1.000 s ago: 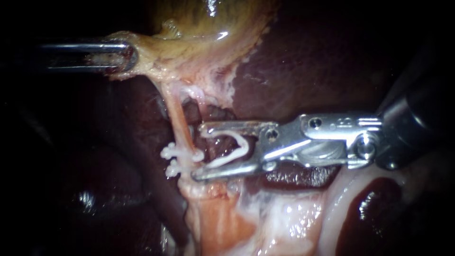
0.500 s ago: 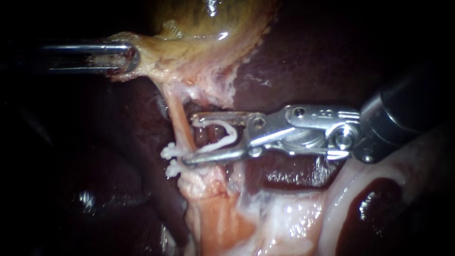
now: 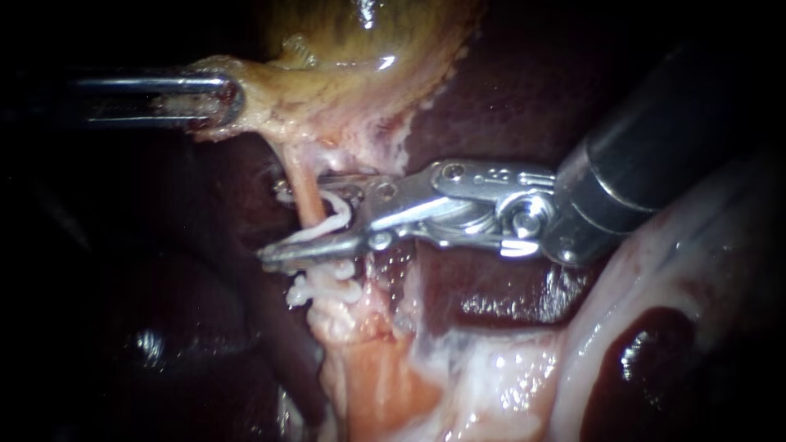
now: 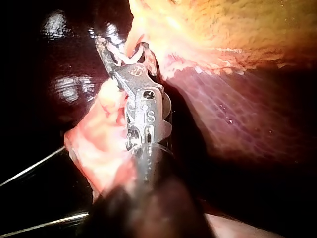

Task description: Clipping third clip left tube

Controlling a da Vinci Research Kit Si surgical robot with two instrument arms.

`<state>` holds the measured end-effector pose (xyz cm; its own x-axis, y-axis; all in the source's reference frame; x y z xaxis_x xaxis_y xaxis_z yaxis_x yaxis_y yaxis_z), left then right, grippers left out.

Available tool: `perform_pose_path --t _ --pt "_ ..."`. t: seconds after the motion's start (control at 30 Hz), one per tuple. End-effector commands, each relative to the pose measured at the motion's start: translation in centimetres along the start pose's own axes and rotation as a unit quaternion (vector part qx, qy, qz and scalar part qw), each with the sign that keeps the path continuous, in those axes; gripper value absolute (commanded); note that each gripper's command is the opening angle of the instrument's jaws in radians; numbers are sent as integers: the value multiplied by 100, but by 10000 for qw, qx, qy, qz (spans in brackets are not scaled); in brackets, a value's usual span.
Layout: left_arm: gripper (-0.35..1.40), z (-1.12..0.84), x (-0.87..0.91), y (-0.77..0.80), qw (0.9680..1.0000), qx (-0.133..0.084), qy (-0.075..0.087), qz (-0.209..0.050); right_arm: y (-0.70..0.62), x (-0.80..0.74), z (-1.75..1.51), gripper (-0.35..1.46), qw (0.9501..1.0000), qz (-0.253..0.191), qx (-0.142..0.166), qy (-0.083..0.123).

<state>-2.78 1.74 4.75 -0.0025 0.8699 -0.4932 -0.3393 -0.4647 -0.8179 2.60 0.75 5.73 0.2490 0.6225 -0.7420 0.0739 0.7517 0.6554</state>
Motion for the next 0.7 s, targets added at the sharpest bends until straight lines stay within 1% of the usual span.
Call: perform_pose_path --t 0.03,0.1,0.23,0.37,0.43,0.53,0.7 --pt "-35 0 0 0 10000 1 -1 0 -2 5 -2 50 10000 0 22 44" --pt "-35 0 0 0 10000 1 -1 0 -7 14 -3 50 9999 10 65 152" --pt "-35 0 0 0 10000 0 -1 0 -18 30 -5 50 9995 36 116 280" --pt "-35 0 0 -1 10000 -1 -2 0 -30 43 -4 50 9992 49 165 359" --pt "-35 0 0 -1 10000 -2 -2 0 -35 48 -3 50 9992 51 181 360" --pt "-35 0 0 -1 10000 -2 -2 0 -40 50 -2 49 9992 49 195 360" --pt "-35 0 0 -1 10000 -2 -2 0 -40 49 -4 43 9992 50 182 361"
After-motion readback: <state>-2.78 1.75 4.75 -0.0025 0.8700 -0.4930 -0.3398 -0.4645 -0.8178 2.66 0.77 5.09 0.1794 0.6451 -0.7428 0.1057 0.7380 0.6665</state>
